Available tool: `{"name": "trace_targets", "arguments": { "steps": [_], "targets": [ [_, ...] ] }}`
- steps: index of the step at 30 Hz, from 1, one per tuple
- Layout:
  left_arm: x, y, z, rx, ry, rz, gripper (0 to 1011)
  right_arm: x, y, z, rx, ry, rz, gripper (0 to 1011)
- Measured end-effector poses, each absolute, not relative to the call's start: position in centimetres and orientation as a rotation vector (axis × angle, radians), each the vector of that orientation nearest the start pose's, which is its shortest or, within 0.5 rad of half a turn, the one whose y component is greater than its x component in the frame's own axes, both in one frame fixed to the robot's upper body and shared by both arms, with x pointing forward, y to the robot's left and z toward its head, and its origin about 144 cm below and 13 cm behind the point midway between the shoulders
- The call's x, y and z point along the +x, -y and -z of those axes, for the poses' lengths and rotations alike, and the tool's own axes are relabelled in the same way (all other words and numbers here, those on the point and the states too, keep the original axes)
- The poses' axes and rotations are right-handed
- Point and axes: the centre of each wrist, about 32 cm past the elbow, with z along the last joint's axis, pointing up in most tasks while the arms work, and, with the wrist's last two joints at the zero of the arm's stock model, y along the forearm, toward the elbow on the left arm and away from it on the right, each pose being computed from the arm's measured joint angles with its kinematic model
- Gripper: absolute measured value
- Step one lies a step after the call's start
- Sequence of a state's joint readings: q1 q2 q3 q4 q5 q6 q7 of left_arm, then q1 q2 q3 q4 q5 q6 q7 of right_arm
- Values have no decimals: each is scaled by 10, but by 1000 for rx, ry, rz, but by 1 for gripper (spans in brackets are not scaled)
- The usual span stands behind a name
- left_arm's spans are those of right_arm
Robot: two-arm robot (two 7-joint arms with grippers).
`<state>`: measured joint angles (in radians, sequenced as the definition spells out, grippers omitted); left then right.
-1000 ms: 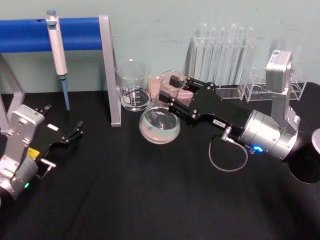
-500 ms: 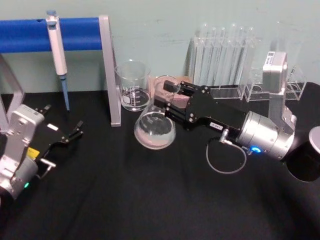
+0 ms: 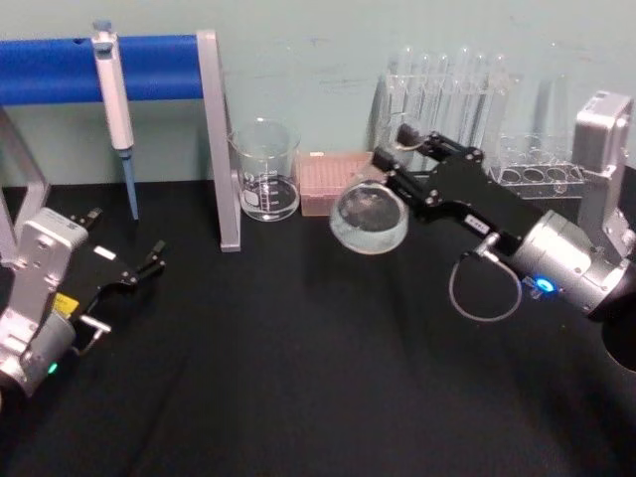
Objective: Grasp the erlenmeyer flask with one hand, shake it three times, then place it back.
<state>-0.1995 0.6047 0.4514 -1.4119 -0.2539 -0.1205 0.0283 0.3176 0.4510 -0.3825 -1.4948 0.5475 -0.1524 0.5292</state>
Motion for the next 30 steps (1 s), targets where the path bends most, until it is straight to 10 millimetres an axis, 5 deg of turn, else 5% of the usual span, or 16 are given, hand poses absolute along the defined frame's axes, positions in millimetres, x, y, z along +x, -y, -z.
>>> {"name": "trace_targets", "arguments": {
  "steps": [16, 30],
  "targets": [
    [489, -310, -1140, 304, 285, -1248, 1001, 510, 300, -1210, 115, 175, 1025, 448],
    [489, -310, -1140, 304, 285, -1248, 1001, 511, 299, -1213, 102, 178, 992, 448]
  ]
}}
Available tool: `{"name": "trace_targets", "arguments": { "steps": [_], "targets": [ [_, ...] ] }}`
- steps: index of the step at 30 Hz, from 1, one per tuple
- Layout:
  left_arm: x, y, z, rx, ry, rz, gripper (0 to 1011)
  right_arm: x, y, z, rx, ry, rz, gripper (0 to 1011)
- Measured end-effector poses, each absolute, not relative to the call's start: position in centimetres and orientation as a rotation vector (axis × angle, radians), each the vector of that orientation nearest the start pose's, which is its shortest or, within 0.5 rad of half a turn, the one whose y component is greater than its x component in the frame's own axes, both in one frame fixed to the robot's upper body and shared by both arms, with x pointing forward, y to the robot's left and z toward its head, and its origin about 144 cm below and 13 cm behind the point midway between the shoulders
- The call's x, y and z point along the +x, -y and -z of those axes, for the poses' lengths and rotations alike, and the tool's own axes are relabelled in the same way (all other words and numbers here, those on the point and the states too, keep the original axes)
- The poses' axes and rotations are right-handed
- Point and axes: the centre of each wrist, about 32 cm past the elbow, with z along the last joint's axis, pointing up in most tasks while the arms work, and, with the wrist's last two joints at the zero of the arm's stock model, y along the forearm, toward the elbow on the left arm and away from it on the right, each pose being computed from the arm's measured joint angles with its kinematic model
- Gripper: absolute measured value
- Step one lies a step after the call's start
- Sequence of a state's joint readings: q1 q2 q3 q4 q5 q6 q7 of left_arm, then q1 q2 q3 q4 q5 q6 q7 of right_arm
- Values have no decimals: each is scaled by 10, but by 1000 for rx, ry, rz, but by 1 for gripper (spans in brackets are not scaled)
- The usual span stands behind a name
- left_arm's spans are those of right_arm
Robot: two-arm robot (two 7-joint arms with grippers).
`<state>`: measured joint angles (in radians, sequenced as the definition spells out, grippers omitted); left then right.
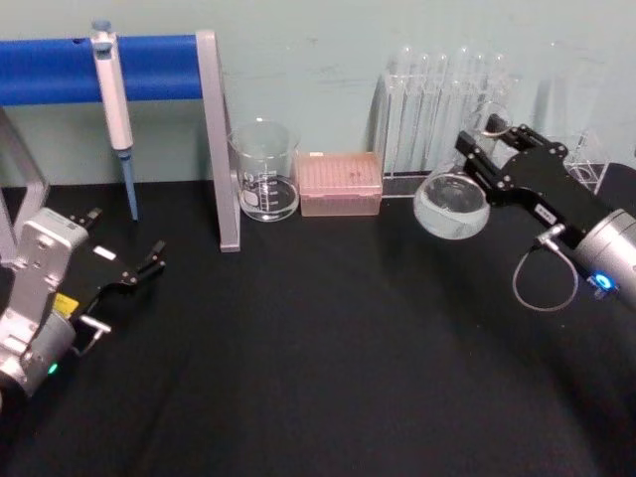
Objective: Grasp the erlenmeyer flask with one hand, shake it three times, then place it back.
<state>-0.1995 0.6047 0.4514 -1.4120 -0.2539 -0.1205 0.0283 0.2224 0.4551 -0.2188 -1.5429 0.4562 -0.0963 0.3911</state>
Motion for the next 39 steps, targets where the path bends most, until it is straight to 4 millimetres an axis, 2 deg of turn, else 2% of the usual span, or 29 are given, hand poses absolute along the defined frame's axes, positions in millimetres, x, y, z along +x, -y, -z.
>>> {"name": "trace_targets", "arguments": {
  "steps": [7, 16, 21, 31, 39],
  "targets": [
    [489, -310, -1140, 305, 285, -1248, 1001, 520, 287, -1215, 113, 163, 857, 448],
    [489, -310, -1140, 304, 285, -1248, 1001, 535, 256, -1216, 129, 139, 603, 448],
    [489, -310, -1140, 304, 285, -1248, 1001, 540, 244, -1218, 135, 137, 520, 448],
    [489, -310, -1140, 304, 285, -1248, 1001, 544, 235, -1218, 143, 134, 460, 448],
    [489, -310, -1140, 304, 285, -1248, 1001, 541, 240, -1217, 151, 141, 514, 448]
  ]
}}
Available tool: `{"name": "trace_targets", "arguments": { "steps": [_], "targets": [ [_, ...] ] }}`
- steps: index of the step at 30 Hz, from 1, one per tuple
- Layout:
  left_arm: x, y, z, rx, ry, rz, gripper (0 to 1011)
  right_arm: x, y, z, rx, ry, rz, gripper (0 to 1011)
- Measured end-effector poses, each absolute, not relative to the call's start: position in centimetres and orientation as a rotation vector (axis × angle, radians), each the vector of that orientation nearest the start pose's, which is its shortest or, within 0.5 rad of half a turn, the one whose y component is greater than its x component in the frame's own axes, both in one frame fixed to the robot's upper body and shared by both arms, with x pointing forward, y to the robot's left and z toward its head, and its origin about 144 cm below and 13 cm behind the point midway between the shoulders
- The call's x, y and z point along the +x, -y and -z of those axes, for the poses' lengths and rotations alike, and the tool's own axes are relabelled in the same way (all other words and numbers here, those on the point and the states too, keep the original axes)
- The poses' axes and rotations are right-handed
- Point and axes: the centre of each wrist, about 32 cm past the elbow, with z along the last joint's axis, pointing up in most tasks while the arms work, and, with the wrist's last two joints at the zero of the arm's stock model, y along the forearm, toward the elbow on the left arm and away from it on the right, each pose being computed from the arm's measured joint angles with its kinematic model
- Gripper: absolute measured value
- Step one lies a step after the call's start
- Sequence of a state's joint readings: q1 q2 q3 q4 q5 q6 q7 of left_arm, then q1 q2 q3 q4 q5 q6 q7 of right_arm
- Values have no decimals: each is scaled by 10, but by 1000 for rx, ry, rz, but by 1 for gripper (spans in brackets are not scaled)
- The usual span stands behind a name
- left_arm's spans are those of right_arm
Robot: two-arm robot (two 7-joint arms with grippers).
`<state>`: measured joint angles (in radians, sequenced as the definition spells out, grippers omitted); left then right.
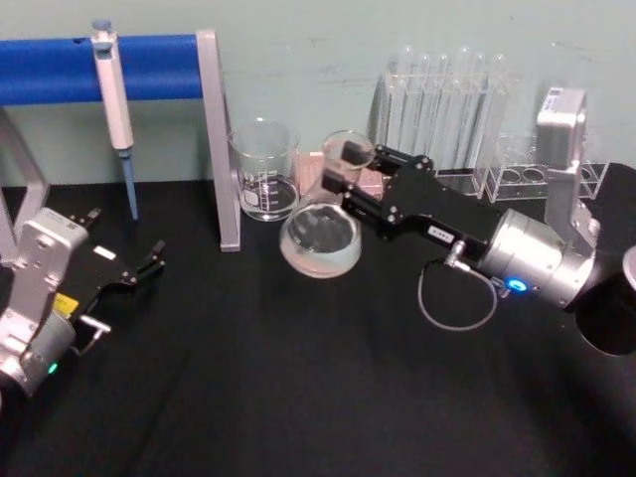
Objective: Grasp the erlenmeyer flask with one hand, shake it three times, then place it back.
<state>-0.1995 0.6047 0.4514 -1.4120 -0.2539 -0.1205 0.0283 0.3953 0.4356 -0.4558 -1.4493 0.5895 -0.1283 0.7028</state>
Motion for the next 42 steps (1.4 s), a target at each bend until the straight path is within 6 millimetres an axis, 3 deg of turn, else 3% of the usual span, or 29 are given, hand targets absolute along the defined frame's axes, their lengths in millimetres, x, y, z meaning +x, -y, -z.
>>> {"name": "trace_targets", "arguments": {
  "steps": [24, 34, 42],
  "targets": [
    [489, -310, -1140, 305, 285, -1248, 1001, 513, 314, -1220, 136, 179, 995, 448],
    [489, -310, -1140, 305, 285, -1248, 1001, 512, 316, -1218, 136, 166, 1009, 448],
    [489, -310, -1140, 305, 285, -1248, 1001, 520, 301, -1215, 138, 143, 900, 448]
  ]
}}
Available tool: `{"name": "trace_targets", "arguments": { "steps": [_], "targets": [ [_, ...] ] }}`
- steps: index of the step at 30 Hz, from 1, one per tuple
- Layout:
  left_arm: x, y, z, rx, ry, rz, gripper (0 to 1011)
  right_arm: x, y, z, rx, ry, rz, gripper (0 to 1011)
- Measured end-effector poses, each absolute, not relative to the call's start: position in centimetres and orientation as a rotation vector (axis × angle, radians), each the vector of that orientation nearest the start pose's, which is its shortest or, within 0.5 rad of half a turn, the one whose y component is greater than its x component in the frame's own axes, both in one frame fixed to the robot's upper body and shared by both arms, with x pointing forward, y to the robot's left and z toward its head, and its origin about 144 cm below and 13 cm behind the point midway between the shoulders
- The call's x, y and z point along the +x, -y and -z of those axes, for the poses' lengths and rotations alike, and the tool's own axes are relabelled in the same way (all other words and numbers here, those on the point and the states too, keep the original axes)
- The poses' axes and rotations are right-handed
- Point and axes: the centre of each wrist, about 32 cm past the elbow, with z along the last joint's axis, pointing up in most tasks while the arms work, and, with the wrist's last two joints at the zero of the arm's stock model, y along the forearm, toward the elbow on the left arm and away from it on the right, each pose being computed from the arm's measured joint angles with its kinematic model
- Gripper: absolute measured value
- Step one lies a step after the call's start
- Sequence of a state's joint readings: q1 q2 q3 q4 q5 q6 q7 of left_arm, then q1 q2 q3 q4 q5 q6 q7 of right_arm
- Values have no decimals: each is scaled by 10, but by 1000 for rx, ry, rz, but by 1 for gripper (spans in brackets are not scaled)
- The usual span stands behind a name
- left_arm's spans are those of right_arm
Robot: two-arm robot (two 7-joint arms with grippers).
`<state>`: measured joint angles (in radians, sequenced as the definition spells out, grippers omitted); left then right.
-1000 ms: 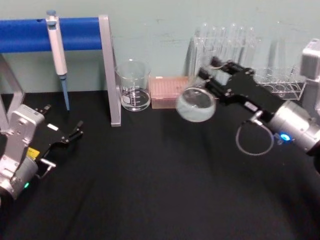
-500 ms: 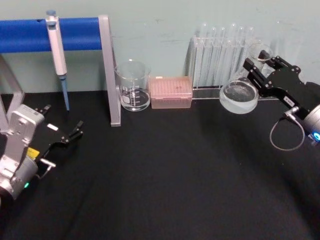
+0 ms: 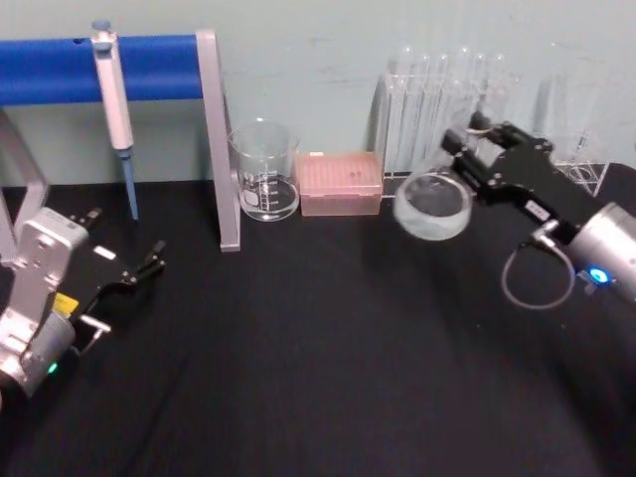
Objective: Grasp the erlenmeyer flask with one hand, shake it three times, then place it back.
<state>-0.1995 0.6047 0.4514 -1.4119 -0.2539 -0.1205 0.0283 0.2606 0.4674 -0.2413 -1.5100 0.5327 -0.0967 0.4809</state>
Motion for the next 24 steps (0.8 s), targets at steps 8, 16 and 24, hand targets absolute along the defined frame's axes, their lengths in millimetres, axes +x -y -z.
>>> {"name": "trace_targets", "arguments": {
  "steps": [8, 16, 24],
  "targets": [
    [489, -310, -1140, 304, 285, -1248, 1001, 531, 275, -1213, 132, 118, 721, 448],
    [489, -310, -1140, 305, 285, -1248, 1001, 538, 255, -1212, 127, 107, 584, 448],
    [489, -310, -1140, 304, 285, -1248, 1001, 543, 250, -1212, 121, 101, 548, 448]
  ]
}}
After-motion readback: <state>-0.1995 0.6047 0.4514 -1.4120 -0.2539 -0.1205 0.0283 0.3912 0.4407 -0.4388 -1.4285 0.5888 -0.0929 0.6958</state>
